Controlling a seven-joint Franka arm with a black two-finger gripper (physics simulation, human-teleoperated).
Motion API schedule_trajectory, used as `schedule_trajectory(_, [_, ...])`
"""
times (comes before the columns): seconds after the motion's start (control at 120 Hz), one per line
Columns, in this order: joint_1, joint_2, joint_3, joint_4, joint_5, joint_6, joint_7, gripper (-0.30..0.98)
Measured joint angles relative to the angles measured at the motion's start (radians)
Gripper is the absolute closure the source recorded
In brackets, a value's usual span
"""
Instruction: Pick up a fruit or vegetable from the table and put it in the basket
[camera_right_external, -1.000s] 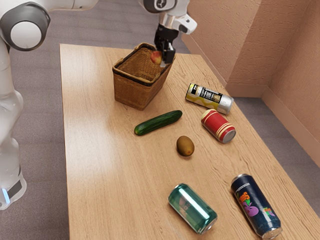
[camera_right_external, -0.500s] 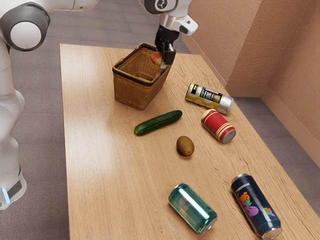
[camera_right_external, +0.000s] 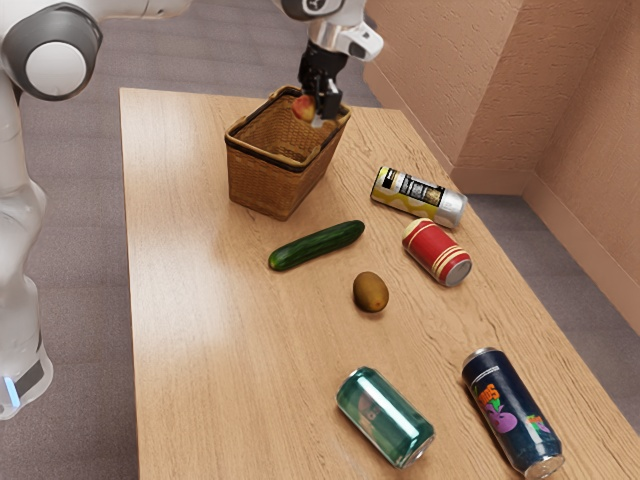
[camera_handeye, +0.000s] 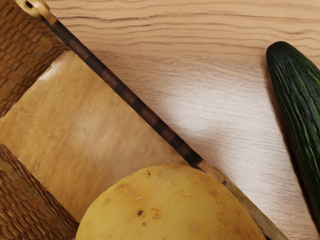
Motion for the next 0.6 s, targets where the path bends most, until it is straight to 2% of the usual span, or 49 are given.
schedule_trajectory(0.6, [0.015, 0.002, 0.025, -0.002, -0.005, 0.0, 0.01, 0.36])
